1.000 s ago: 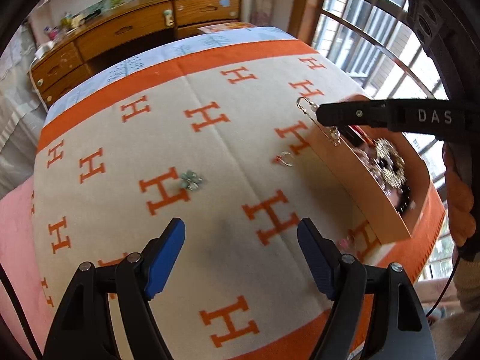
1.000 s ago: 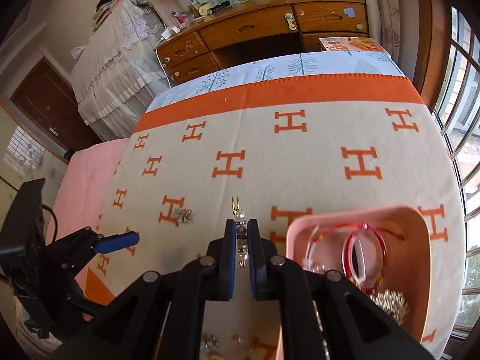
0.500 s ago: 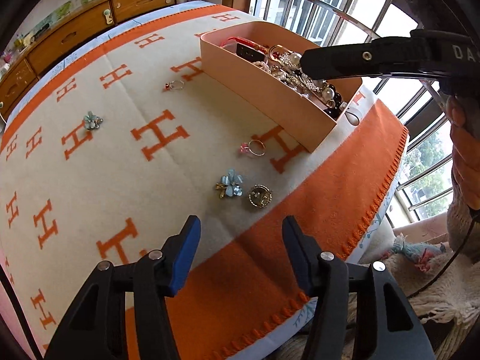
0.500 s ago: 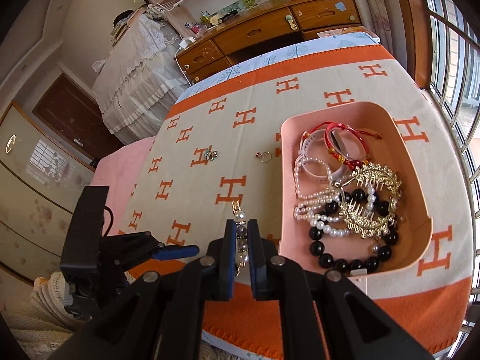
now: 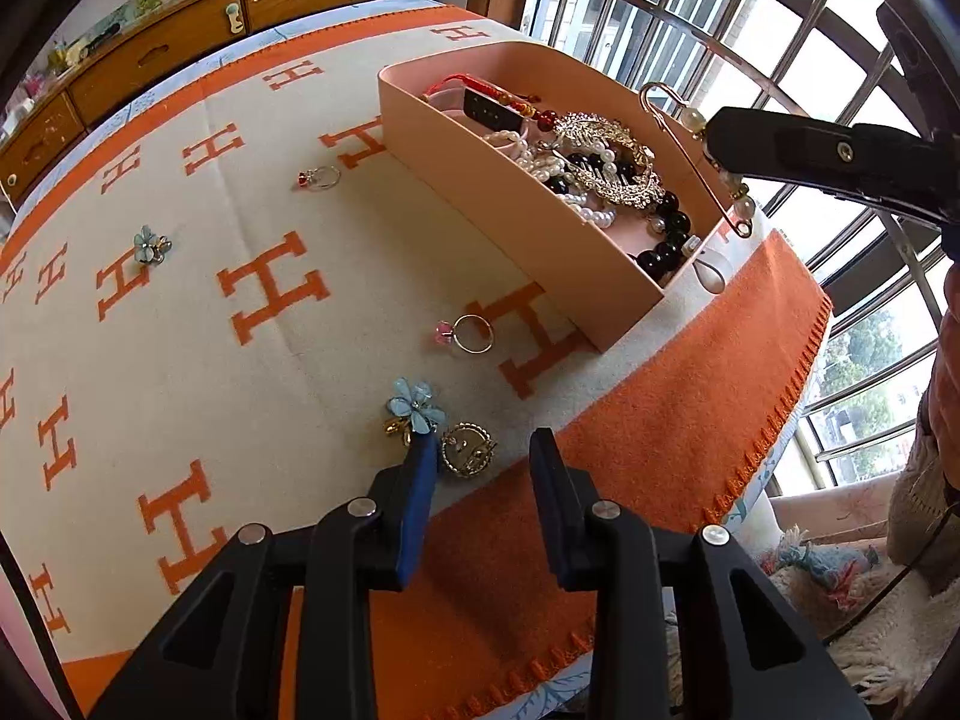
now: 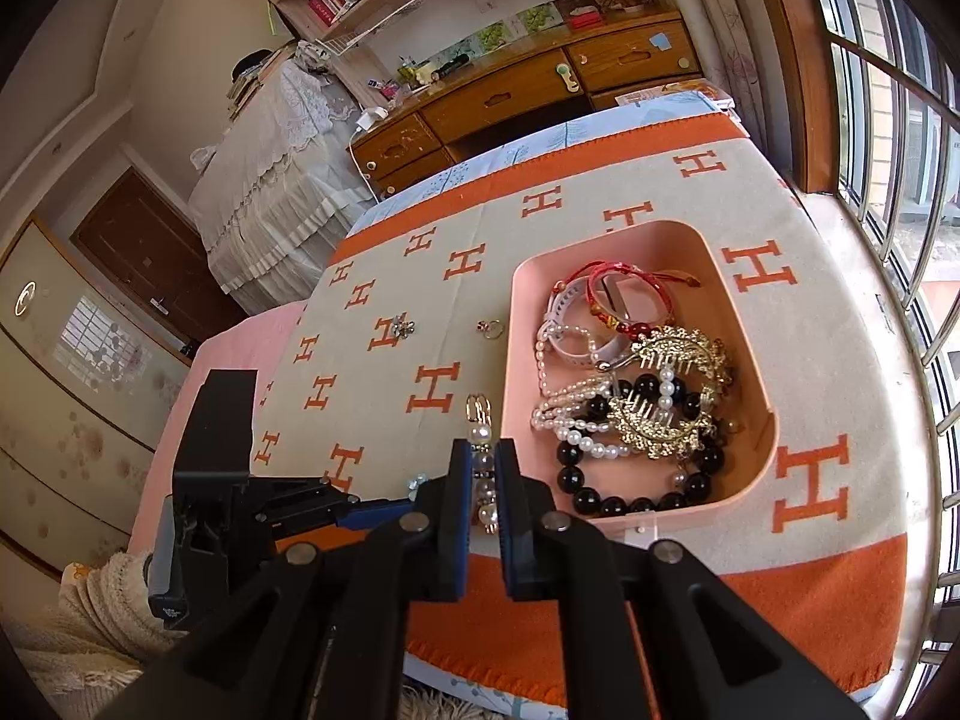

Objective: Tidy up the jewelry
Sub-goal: 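Carry the gold bar brooch to the tray with right tool while left grasps round brooch, then lower the round gold brooch into the pink tray and open the left tool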

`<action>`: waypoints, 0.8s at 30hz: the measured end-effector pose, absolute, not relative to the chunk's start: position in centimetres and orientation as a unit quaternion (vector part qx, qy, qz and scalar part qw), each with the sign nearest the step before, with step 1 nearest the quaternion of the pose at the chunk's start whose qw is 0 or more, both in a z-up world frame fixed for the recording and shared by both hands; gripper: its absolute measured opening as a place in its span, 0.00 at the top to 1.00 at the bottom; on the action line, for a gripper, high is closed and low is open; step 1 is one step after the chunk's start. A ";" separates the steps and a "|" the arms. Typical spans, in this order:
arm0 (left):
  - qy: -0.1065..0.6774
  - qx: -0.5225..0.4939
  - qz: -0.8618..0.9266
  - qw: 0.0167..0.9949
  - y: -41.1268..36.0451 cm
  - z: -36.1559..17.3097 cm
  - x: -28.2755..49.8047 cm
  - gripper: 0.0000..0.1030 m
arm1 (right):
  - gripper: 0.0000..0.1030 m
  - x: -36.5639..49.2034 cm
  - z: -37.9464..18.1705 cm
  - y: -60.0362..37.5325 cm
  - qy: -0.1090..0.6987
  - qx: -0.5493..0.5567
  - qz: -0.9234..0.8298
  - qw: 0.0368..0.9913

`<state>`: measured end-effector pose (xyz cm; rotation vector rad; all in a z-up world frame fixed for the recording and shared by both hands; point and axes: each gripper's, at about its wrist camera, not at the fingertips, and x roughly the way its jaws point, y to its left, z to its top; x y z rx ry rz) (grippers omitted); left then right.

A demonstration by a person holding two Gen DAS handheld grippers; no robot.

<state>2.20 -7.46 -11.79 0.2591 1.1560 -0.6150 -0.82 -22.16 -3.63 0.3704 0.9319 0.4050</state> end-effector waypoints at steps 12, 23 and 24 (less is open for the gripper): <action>0.515 0.105 -0.275 0.805 -7.4 -8.2 1.6 0.83 | 0.93 -0.8 -4.6 -27.4 0.396 0.261 0.171 0.864; 0.442 0.058 -0.308 0.840 -9.5 -0.6 3.7 0.83 | 0.90 0.6 -7.9 -27.9 0.428 0.289 0.164 0.841; 0.442 0.055 -0.311 0.839 -9.9 -0.4 4.1 0.83 | 0.88 0.4 -7.9 -27.9 0.425 0.285 0.158 0.844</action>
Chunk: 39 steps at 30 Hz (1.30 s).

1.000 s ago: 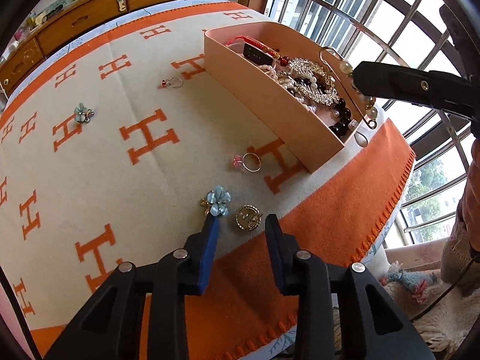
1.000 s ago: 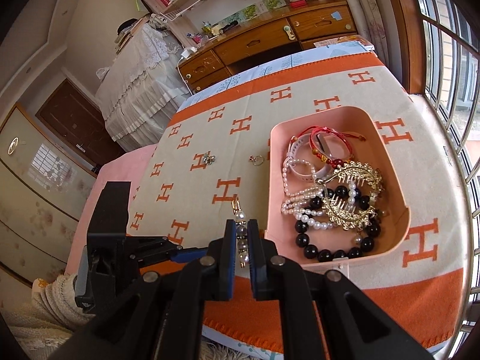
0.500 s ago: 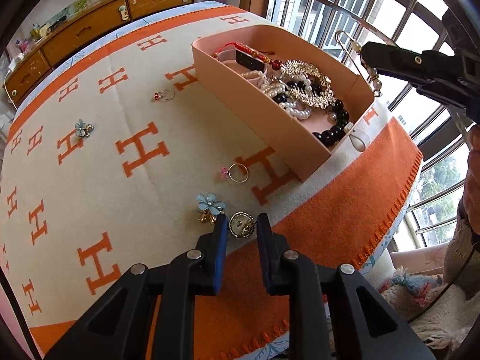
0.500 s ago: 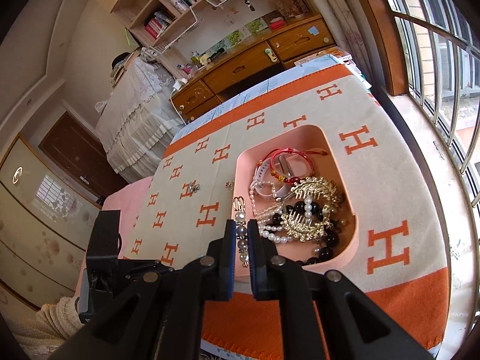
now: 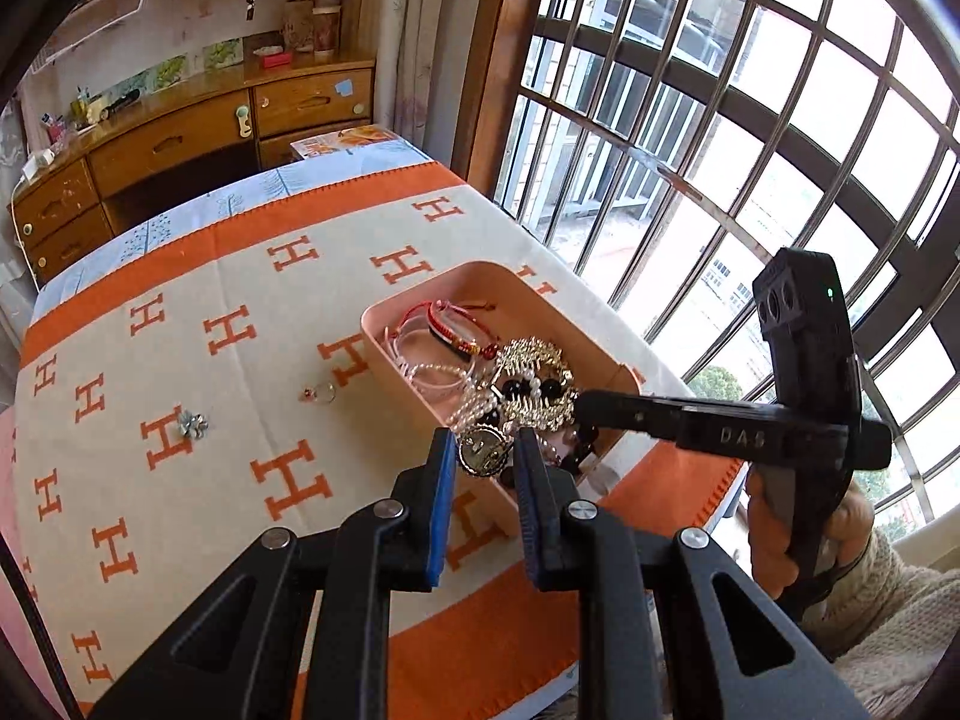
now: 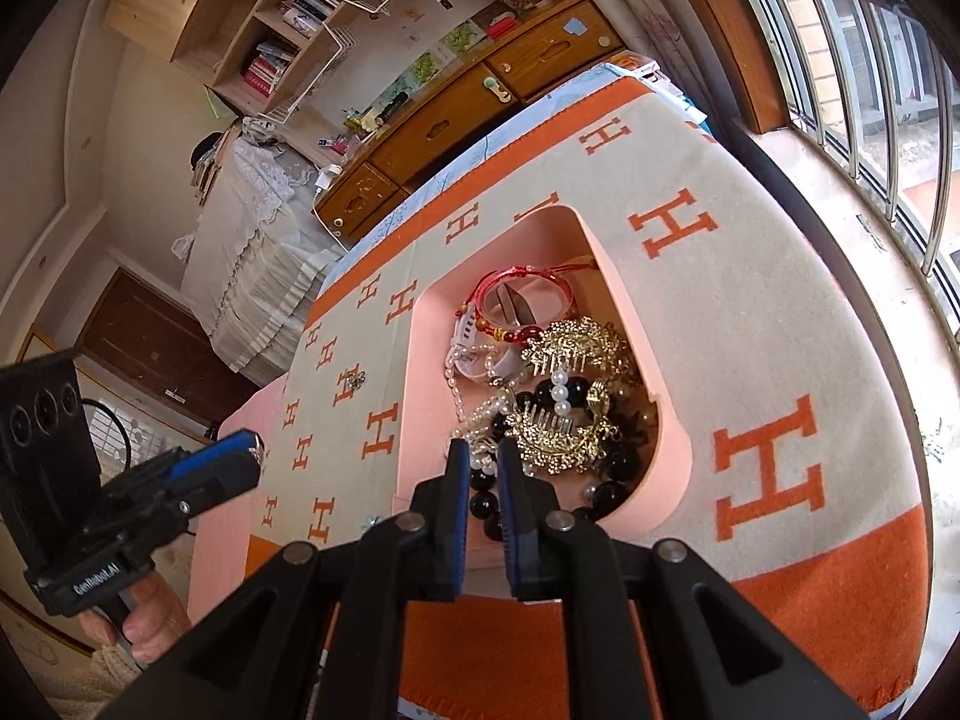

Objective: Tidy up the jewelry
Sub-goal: 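Lower the round gold brooch into the pink tray and open the left tool, then grasp the blue flower brooch on the blanket with the left tool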

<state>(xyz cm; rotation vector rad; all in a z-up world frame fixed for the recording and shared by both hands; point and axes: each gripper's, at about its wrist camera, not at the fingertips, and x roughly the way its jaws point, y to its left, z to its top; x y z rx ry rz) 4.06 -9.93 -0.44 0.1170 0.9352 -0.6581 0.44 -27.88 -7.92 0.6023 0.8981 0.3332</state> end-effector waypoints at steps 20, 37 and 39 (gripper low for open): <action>0.441 0.072 -0.303 0.842 -13.1 -3.6 5.2 0.35 | 0.87 -1.1 -6.4 -27.8 0.372 0.254 0.122 0.885; 0.442 0.014 -0.145 0.885 -1.5 -4.0 4.3 0.35 | 0.87 -2.0 -5.3 -22.8 0.367 0.185 0.160 0.898; 0.445 0.007 -0.135 0.885 -0.4 -4.2 4.1 0.35 | 0.87 -2.1 -5.2 -21.8 0.370 0.172 0.169 0.897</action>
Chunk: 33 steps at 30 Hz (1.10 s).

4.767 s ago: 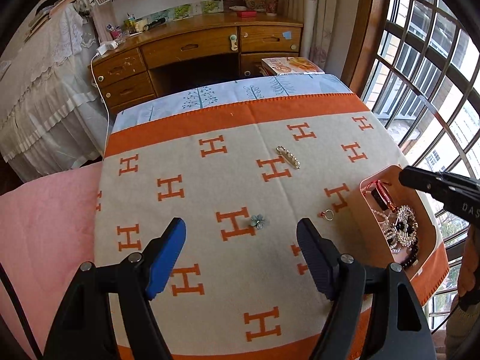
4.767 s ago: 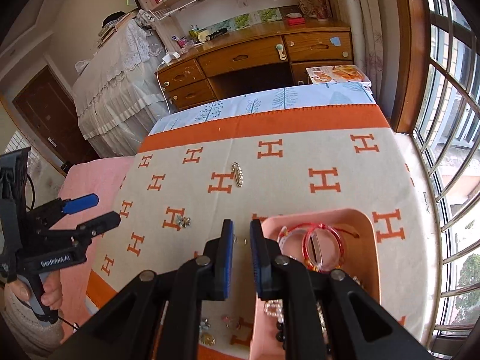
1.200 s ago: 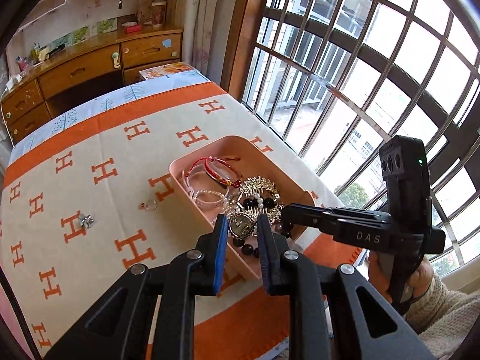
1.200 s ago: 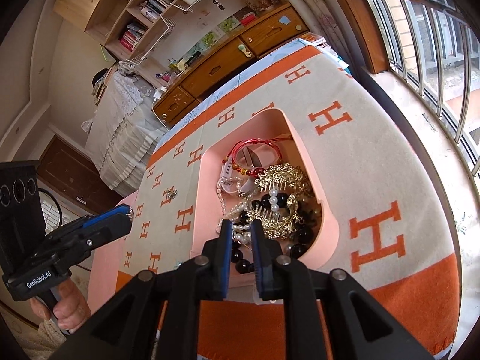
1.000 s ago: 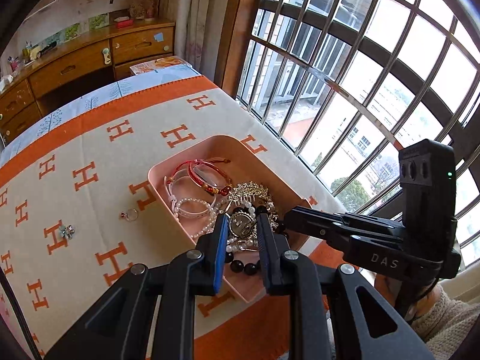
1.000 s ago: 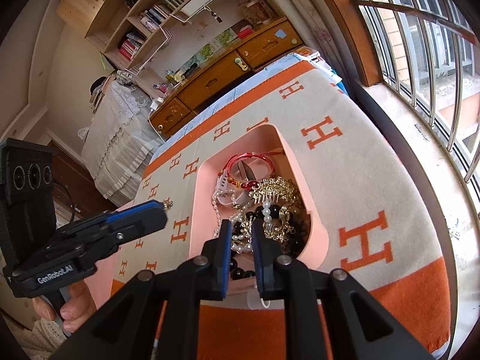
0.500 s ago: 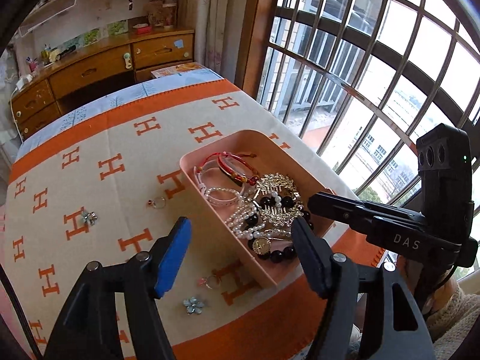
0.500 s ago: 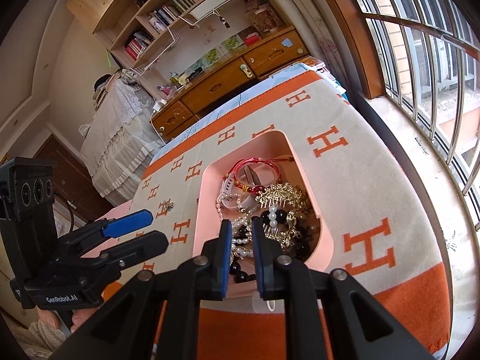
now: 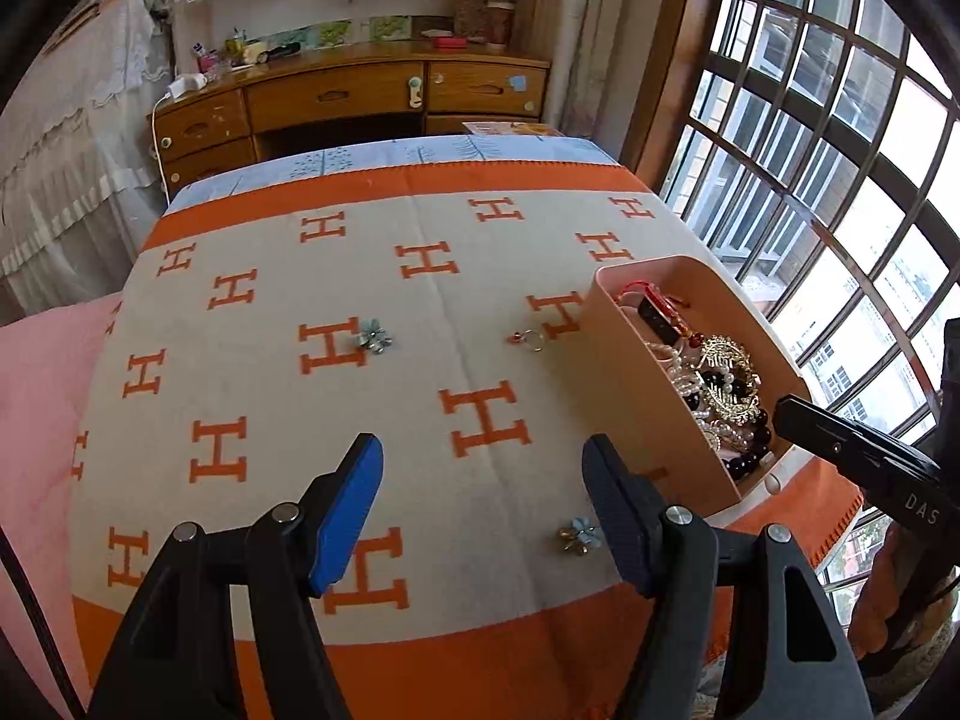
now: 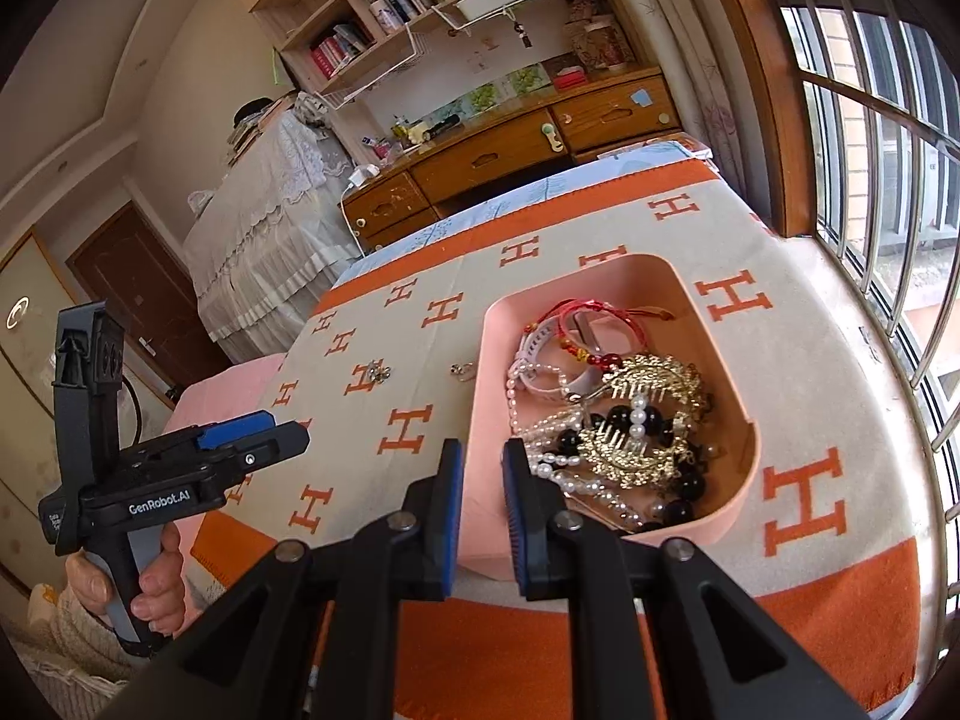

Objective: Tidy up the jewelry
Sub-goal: 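Grasp the blue flower brooch on the blanket with the left tool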

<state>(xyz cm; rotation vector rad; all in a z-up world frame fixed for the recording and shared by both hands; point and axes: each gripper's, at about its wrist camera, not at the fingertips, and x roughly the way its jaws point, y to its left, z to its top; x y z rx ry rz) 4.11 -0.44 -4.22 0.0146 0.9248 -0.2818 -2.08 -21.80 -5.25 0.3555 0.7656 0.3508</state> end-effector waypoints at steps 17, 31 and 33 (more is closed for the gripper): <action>0.451 -0.028 -0.118 0.884 5.1 -6.5 3.6 0.35 | 0.71 -1.7 -9.0 -12.8 0.477 0.055 0.239 0.844; 0.455 -0.044 -0.126 0.880 7.6 -8.0 4.9 0.35 | 0.71 0.0 -10.4 -9.4 0.489 -0.003 0.207 0.847; 0.455 -0.040 -0.126 0.881 7.6 -8.2 5.4 0.35 | 0.71 0.1 -10.3 -8.9 0.486 -0.018 0.200 0.851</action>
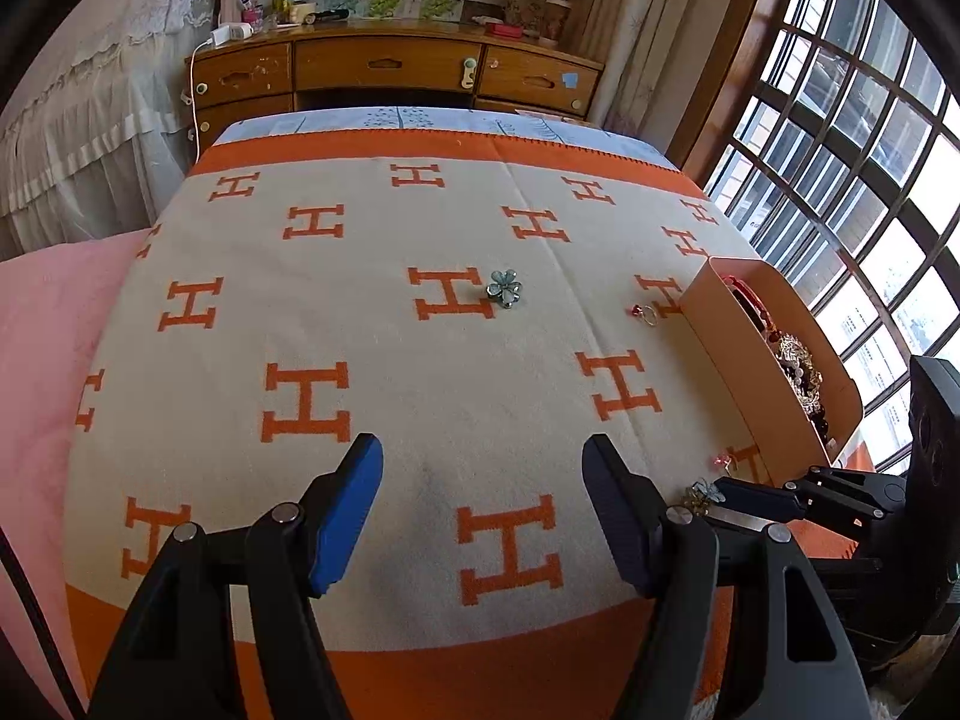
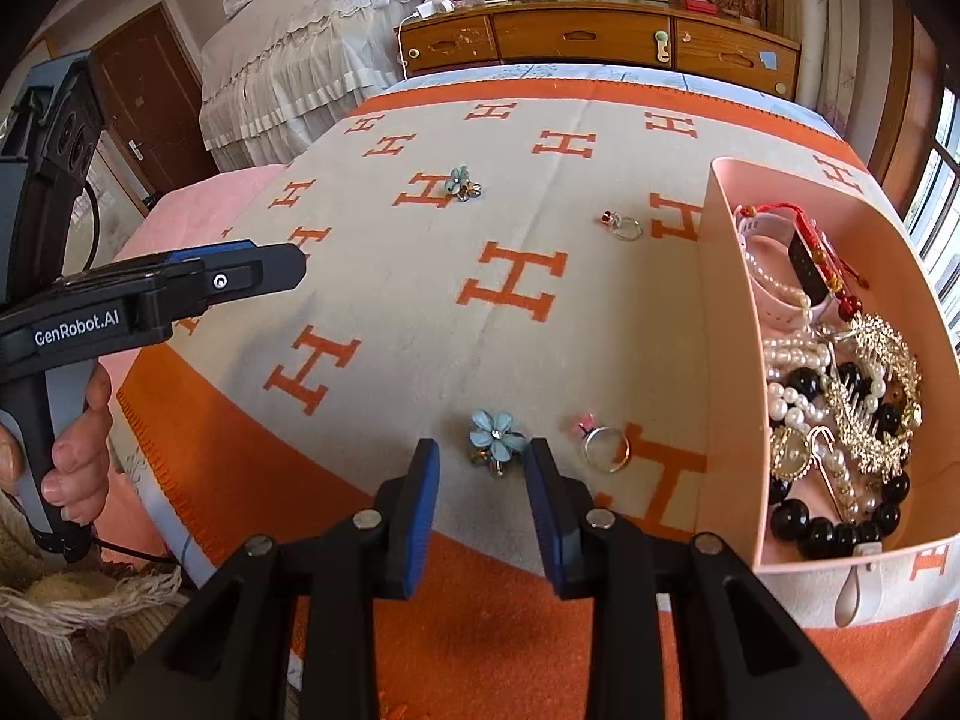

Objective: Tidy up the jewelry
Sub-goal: 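Grasp the blue flower brooch on the blanket with the left tool, then carry the blue flower brooch into the pink tray and open the left tool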

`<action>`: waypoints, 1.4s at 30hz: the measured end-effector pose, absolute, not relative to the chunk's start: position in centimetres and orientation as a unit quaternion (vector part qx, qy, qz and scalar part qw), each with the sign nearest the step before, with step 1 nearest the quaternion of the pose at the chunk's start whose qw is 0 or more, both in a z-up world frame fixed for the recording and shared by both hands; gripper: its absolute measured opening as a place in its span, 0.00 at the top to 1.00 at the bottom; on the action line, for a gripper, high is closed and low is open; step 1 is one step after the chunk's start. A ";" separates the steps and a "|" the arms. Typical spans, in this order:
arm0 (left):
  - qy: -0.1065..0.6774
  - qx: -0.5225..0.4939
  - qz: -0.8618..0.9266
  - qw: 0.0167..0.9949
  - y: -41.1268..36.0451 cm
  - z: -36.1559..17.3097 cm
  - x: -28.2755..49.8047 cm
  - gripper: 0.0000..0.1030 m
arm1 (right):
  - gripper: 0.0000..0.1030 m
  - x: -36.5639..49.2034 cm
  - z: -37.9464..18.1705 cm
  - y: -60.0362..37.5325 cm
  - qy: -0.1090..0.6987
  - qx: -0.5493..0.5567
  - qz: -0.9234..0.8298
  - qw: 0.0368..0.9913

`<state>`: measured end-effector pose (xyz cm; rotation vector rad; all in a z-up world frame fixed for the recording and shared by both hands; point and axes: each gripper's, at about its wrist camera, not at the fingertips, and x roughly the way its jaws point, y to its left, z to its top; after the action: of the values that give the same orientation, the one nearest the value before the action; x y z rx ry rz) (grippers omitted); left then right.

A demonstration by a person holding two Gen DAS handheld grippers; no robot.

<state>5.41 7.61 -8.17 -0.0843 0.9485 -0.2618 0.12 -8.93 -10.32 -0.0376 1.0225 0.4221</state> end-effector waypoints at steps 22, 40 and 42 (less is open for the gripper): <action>0.465 -0.008 -0.130 0.876 3.4 -11.7 16.6 0.50 | 0.83 1.5 -8.2 -9.7 0.417 0.007 0.216 0.883; 0.420 0.017 -0.215 0.881 -3.0 -4.9 12.4 0.83 | 0.83 1.6 -3.3 -19.5 0.335 0.132 0.145 0.922; 0.410 0.023 -0.236 0.881 -4.7 -3.4 11.7 0.83 | 0.83 2.3 -2.6 -21.7 0.328 0.149 0.117 0.925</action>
<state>11.74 -4.73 -3.44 0.0479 0.8532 -0.4923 2.26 -21.66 -2.59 0.3061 0.6729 0.2407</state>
